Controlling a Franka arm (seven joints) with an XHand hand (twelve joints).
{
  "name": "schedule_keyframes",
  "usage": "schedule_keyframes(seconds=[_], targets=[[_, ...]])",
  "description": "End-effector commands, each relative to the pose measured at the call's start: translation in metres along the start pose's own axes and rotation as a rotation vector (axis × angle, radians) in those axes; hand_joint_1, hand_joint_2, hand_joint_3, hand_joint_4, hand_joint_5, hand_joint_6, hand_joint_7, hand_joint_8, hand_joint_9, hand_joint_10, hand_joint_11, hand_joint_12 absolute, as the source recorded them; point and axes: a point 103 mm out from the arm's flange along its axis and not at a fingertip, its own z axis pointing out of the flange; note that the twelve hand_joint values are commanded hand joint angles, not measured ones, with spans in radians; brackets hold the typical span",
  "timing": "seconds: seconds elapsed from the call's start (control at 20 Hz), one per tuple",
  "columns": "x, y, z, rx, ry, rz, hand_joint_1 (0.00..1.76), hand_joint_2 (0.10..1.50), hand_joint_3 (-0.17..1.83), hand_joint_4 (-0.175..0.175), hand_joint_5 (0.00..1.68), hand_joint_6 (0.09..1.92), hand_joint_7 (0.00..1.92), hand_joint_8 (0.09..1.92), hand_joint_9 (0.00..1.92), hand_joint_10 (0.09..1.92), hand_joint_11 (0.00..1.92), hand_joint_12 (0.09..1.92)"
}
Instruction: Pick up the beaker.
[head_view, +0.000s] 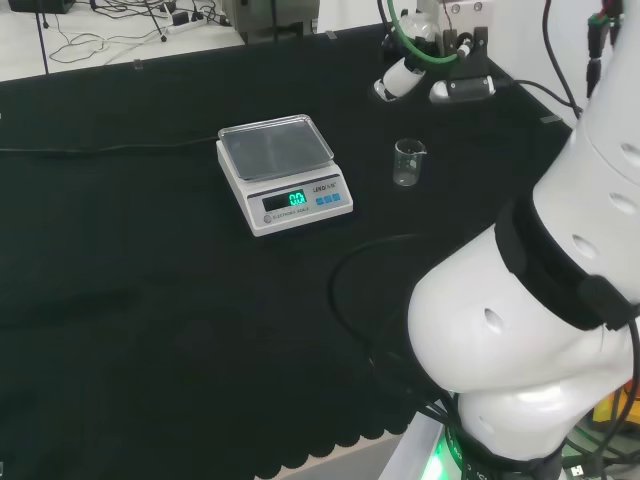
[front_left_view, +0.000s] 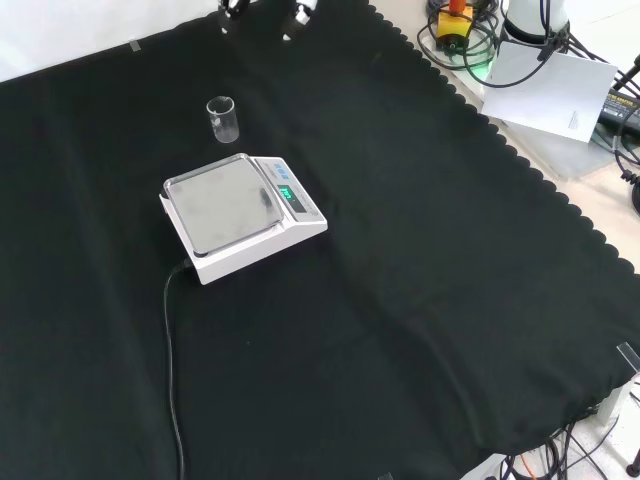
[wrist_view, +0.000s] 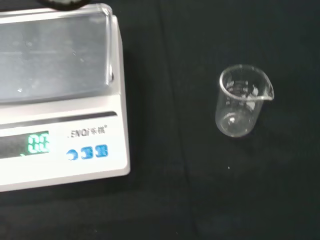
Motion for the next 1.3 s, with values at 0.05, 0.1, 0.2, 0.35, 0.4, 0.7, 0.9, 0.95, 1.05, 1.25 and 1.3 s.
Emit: schedule_keyframes(seconds=[0.05, 0.1, 0.2, 0.35, 0.4, 0.7, 0.9, 0.95, 1.05, 1.25, 1.3], targets=[[-0.034, 0.041, 0.026, 0.042, 0.075, 0.019, 0.71, 0.75, 0.49, 0.013, 0.52, 0.2, 0.41, 0.67, 0.49, 0.77, 0.0, 1.43], [-0.035, 0.045, 0.03, 0.049, 0.075, 0.02, 0.71, 0.75, 0.49, 0.012, 0.51, 0.2, 0.41, 0.67, 0.49, 0.77, 0.0, 1.43], [-0.037, 0.051, 0.037, 0.056, 0.066, 0.02, 0.71, 0.75, 0.49, 0.012, 0.51, 0.21, 0.41, 0.67, 0.49, 0.77, 0.0, 1.43], [-0.036, 0.06, 0.045, 0.064, 0.063, 0.006, 0.71, 0.76, 0.49, 0.011, 0.51, 0.21, 0.41, 0.67, 0.49, 0.77, 0.0, 1.44], [-0.035, 0.062, 0.048, 0.068, 0.061, 0.0, 0.71, 0.76, 0.49, 0.011, 0.51, 0.21, 0.41, 0.67, 0.49, 0.77, 0.0, 1.44], [-0.031, 0.08, 0.07, 0.112, 0.063, -0.01, 0.71, 0.75, 0.49, 0.01, 0.51, 0.21, 0.41, 0.67, 0.49, 0.77, 0.0, 1.44], [-0.03, 0.091, 0.079, 0.134, 0.074, -0.015, 0.71, 0.75, 0.49, 0.009, 0.51, 0.21, 0.41, 0.67, 0.49, 0.77, 0.0, 1.45], [-0.029, 0.093, 0.08, 0.135, 0.077, -0.017, 0.71, 0.75, 0.49, 0.009, 0.51, 0.21, 0.41, 0.67, 0.49, 0.77, 0.0, 1.45], [-0.028, 0.097, 0.082, 0.141, 0.085, -0.02, 0.71, 0.75, 0.49, 0.009, 0.51, 0.21, 0.41, 0.67, 0.49, 0.77, 0.0, 1.45], [-0.033, 0.106, 0.087, 0.155, 0.081, -0.014, 0.71, 0.75, 0.49, 0.008, 0.51, 0.22, 0.41, 0.67, 0.49, 0.77, 0.0, 1.45], [-0.035, 0.107, 0.088, 0.165, 0.094, -0.011, 0.71, 0.75, 0.49, 0.008, 0.51, 0.22, 0.41, 0.67, 0.49, 0.77, 0.0, 1.45]])
